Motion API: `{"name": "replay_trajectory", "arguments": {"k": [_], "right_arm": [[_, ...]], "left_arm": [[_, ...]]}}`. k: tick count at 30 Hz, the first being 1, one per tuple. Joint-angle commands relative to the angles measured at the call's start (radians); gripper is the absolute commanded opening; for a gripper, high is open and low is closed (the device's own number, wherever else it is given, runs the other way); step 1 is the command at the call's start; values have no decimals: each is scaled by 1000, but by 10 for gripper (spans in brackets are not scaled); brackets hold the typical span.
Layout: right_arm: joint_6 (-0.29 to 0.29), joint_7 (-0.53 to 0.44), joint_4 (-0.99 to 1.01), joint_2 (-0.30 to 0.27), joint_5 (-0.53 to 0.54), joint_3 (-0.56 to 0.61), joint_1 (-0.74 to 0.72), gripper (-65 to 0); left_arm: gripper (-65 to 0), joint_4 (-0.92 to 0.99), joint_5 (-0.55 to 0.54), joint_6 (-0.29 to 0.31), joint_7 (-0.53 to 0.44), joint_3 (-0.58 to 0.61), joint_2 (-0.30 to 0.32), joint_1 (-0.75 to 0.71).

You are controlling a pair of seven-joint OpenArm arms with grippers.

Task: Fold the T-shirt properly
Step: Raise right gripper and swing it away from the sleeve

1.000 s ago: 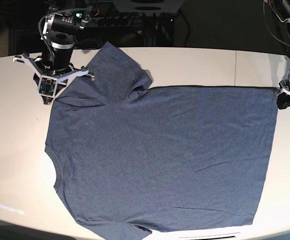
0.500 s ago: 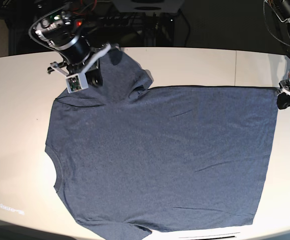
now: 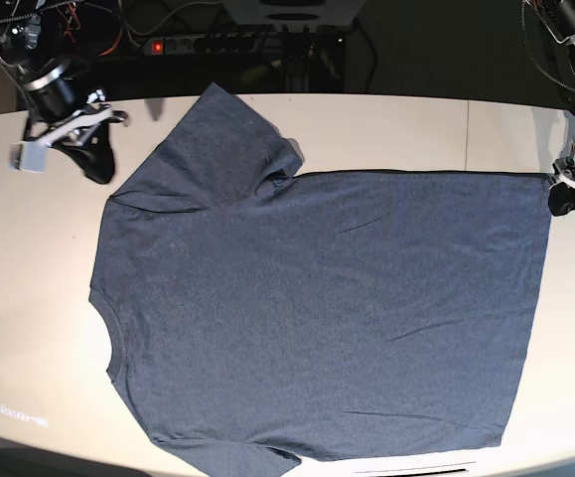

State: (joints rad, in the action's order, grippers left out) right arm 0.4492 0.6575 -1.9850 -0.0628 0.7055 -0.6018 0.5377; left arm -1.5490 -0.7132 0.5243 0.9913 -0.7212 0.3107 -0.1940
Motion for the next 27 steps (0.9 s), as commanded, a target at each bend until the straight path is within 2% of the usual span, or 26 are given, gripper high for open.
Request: {"name": "replay_trajectory", "arguments": {"k": [1,6,9,13,16,17,19,20,23,27], "right_arm": [[74,-25,-16,5,4,-30,3,-650],[74,-25,-16,13,0,-109,3,-650],[74,-24,-16,13,-53,-116,3,-650],[74,55,-16,13,-74,-116,3,-650],[74,63,-15,14,-74,-116,3,-650],[74,66,-13,14,-74,-116,3,-613],[72,66,-3,14,-73,-116,3,-493],[71,66,10,14,-68,-116,3,-478],[71,66,94,14,7,-116,3,-478],[71,100,283,13,186,-116,-19,-478]], "left_arm": [[-426,-15,-16,-7,-14,-6,19,5],[-426,-15,-16,-7,-15,-6,19,5],[-426,-15,-16,-7,-15,-6,19,5],[-426,-15,-16,-7,-14,-6,19,5],[-426,-15,-16,-7,-14,-6,19,5],[-426,-15,-16,-7,-14,-6,19,5],[-426,-15,-16,-7,-14,-6,19,5],[-426,-15,-16,-7,-14,-6,19,5],[-426,-15,-16,-7,-14,-6,19,5],[-426,-15,-16,-7,-14,-6,19,5]]}}
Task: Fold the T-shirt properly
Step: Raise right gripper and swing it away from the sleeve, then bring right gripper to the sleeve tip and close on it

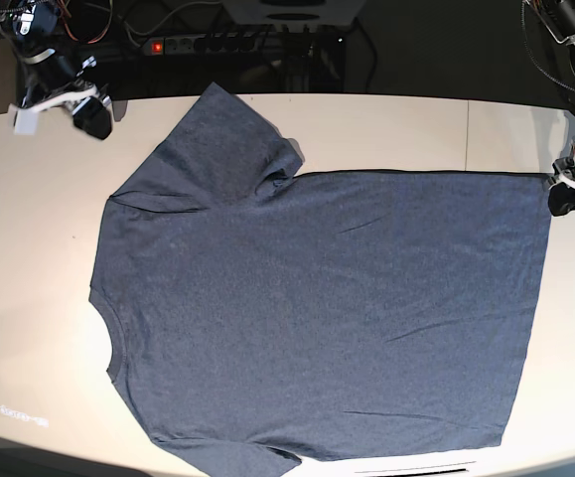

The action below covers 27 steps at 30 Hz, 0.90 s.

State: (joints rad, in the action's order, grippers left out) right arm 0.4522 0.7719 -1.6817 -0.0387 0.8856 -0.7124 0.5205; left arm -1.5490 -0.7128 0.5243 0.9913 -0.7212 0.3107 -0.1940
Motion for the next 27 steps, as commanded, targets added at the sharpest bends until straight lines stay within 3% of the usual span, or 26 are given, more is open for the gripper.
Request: {"name": "replay_trajectory", "arguments": {"k": [1,7,20,27], "right_arm": [[69,5,26,-10,53,-6,-16,-478],[96,88,137,-11,236,-6,-77,-479],[95,105,137,-10,275,4,-104,-479],[95,111,139,-6,274,156,-130,-478]], "left_arm": [[-426,-15,-16,-7,-14,-6,19,5],[-426,-15,-15,-6,-9,-6,19,2],[-426,-15,-17,-7,-7,-6,19,3],[-426,-15,-21,-8,-7,-6,19,3]]}}
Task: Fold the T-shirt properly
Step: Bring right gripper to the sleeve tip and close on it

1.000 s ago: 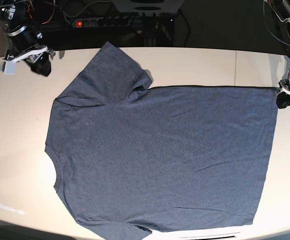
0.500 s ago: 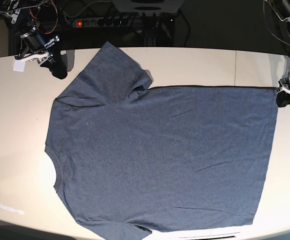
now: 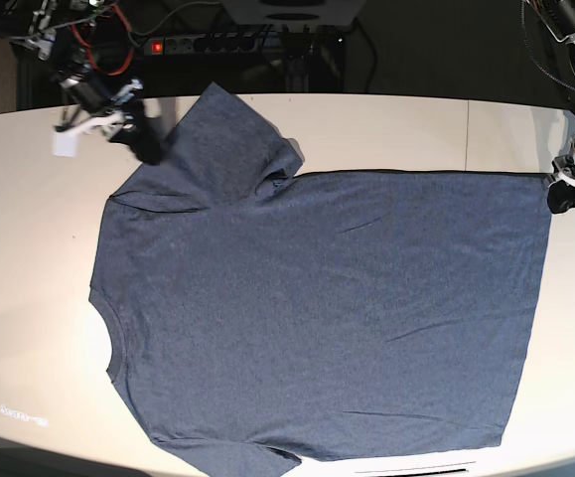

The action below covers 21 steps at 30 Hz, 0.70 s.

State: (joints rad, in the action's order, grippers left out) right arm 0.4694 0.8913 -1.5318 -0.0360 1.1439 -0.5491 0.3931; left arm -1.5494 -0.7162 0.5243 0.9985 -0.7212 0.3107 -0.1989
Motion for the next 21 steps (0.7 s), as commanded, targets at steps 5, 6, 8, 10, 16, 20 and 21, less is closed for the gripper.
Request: {"name": "replay_trajectory", "arguments": {"k": [5,6,8,10,16,20,21], "right_arm": [[72,-6,8,66,16,45,-24,-456],[68,0,9,83,34,39,-20,-456],[64,24,9,116,71,12,-12,-456],[64,31,9,131,97,-19,2,-456],[65,33,9,133,140,-86,32,-456],[66,33,8,124,173,-94,29,-457],[66,33,8,119,173,-94,21,-457]], "left_arm": [[-426,-14,-16,-7,-14,-6,19,8],[-426,-14,-16,-7,-14,-6,19,8],[-426,-14,-16,-7,-14,-6,19,8],[-426,-14,-16,-7,-13,-6,19,7],[-426,-14,-16,-7,-14,-6,19,8],[-426,-14,-17,-8,-14,-6,19,8],[-426,-14,-17,-7,-14,-6,19,8]]}}
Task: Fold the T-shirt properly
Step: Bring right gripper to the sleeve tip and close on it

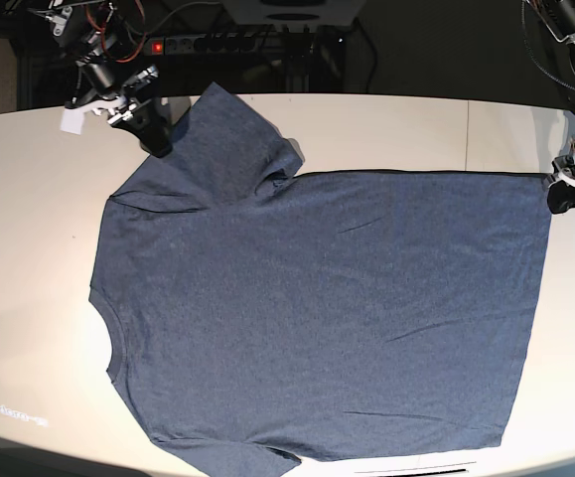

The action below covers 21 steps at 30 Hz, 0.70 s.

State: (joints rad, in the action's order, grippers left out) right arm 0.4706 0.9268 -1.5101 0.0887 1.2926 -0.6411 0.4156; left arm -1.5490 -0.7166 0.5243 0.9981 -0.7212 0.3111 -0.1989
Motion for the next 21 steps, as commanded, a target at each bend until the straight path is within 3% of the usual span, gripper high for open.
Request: {"name": "replay_trajectory", "arguments": {"k": [1,12,21], "right_arm": [[64,-3,-13,-12,19,-2,-10,-457],[65,-10,-14,-25,-22,2,-48,-457],[65,-22,-14,-26,-119,2,-125,-461]], "left_arm": [[-426,-15,-16,-8,-14,-6,19,8],[-426,-15,-17,-8,-13,-6,19,8],[-426,-15,-30,-8,-13,-6,19,8]]}}
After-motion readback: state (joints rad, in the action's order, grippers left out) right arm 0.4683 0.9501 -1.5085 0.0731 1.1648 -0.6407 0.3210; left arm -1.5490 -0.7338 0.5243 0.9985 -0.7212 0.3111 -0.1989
